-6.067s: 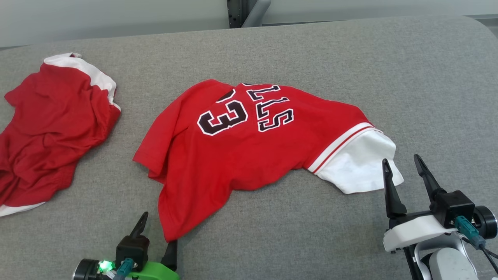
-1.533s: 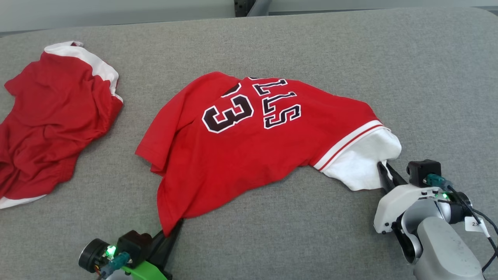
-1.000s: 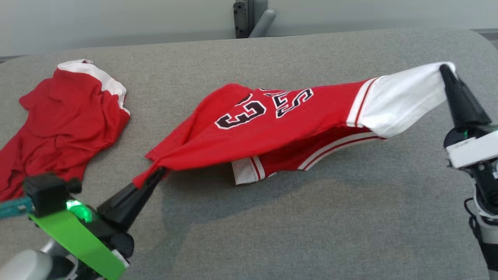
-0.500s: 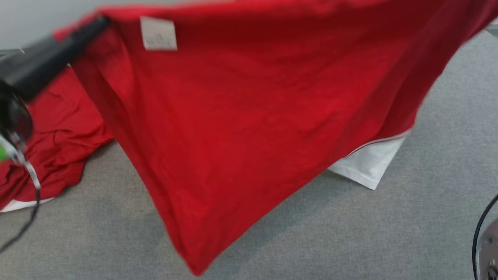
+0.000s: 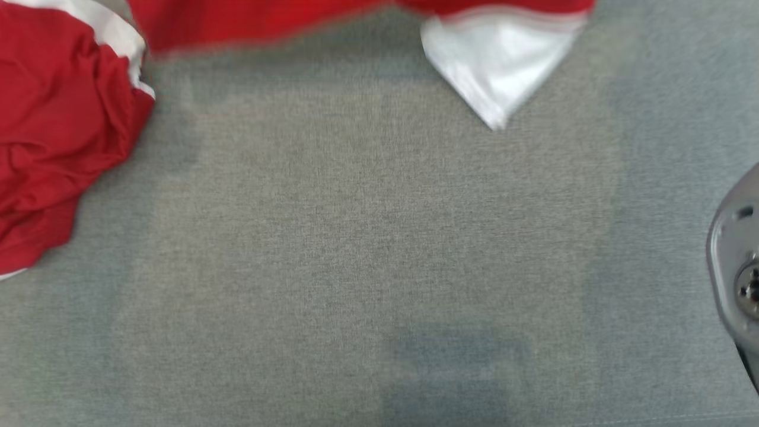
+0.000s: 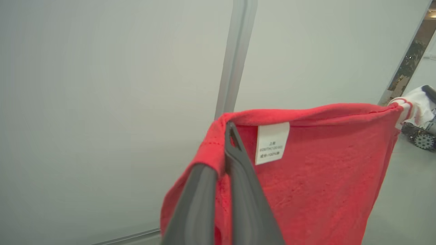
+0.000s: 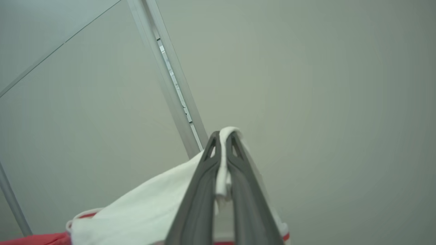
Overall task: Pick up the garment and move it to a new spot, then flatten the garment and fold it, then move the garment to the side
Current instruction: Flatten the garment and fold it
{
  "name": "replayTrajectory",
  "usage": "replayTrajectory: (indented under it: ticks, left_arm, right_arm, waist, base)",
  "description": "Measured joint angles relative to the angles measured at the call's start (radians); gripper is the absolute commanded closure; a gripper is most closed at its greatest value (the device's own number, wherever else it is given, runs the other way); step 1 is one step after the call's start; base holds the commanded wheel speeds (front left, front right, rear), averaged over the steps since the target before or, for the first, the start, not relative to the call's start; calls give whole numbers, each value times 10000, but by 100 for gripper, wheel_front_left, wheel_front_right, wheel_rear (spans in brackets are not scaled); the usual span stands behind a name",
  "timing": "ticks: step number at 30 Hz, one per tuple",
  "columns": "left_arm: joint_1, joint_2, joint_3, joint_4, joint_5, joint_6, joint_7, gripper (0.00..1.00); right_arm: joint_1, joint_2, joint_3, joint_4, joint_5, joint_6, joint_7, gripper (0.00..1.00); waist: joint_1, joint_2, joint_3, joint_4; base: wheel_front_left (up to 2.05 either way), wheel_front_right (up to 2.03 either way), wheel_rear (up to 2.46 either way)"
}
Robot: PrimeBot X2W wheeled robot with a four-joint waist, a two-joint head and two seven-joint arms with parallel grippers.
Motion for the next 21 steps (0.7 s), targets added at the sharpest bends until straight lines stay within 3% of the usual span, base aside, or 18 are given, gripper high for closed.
replayTrajectory:
  ticks: [5,8,11,14,16,21]
  left_arm:
    - [-1835,-982,-107,2192,1848,-232,-2318,100]
    - [-2577,-1402,82,3051,2360,-453,-3774,100]
    - [-2635,-1557,-201,3649,2451,-917,-4339,100]
    - [-1958,-1354,-972,3718,2495,-1081,-4556,100]
    - [-887,-1037,-1774,3051,2295,-1091,-4615,100]
    - [2159,380,-3237,1662,1469,-1104,-5058,100]
  right_arm:
    - [-1861,194,-8,1611,-688,0,-1914,100]
    - [-2535,186,669,2247,-219,2,-2681,100]
    - [-2344,215,1411,2510,303,2,-2892,100]
    - [-1084,128,2104,2330,815,2,-2899,100]
    - [171,-278,2477,1925,1208,0,-2846,100]
    - [4047,-1051,2679,535,2422,0,-2479,100]
  waist:
    - [1,0,1158,51]
    - [3,0,1758,73]
    - [4,0,2219,84]
    - [4,0,2412,25]
    - [4,0,2358,1]
    - [3,0,1913,-55]
  base:
    - [0,0,0]
    - [0,0,0]
    - [0,0,0]
    - [0,0,0]
    - [0,0,0]
    - [0,0,0]
